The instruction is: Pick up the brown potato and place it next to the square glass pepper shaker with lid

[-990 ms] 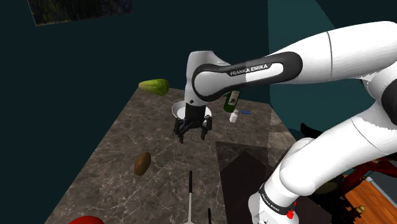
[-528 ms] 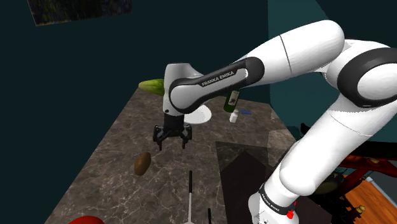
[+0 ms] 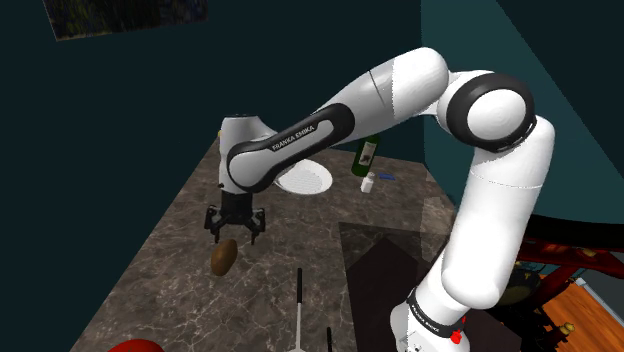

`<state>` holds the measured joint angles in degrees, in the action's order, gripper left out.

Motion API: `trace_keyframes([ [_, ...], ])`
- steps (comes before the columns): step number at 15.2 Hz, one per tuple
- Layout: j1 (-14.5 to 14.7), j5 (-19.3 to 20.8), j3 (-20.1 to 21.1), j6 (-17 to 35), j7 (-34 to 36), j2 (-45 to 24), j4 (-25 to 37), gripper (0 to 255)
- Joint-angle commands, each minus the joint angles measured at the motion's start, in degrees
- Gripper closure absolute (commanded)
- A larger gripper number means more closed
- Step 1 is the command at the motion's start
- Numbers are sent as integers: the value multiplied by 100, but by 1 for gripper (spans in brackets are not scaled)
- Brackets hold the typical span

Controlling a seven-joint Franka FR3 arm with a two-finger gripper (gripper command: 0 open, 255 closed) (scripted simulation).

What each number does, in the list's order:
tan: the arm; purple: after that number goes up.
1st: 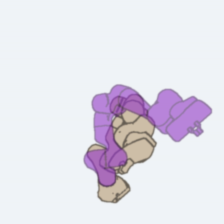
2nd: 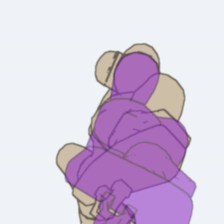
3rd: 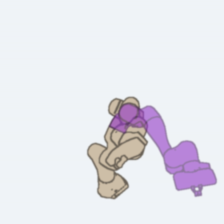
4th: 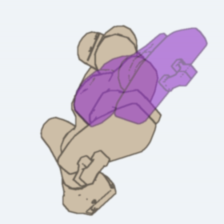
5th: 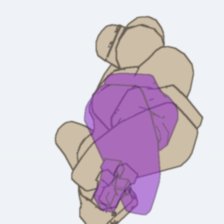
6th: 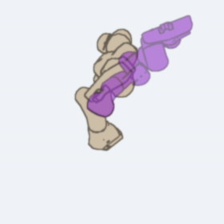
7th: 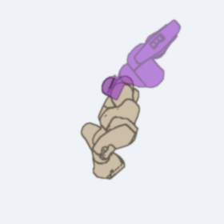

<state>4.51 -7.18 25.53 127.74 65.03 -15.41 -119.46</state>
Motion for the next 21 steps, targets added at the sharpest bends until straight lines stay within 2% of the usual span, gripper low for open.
trace_keyframes([
  [1, 140, 171, -77, 85, 381, -453, 386, 0],
  [2, 198, 225, -117, 105, 498, -615, 536, 0],
  [10, 328, 339, -175, 611, 576, -968, 378, 0],
  [17, 328, 339, -175, 610, 576, -968, 380, 0],
  [18, 328, 339, -175, 610, 576, -968, 380, 255],
  [21, 328, 339, -175, 610, 576, -967, 380, 255],
])
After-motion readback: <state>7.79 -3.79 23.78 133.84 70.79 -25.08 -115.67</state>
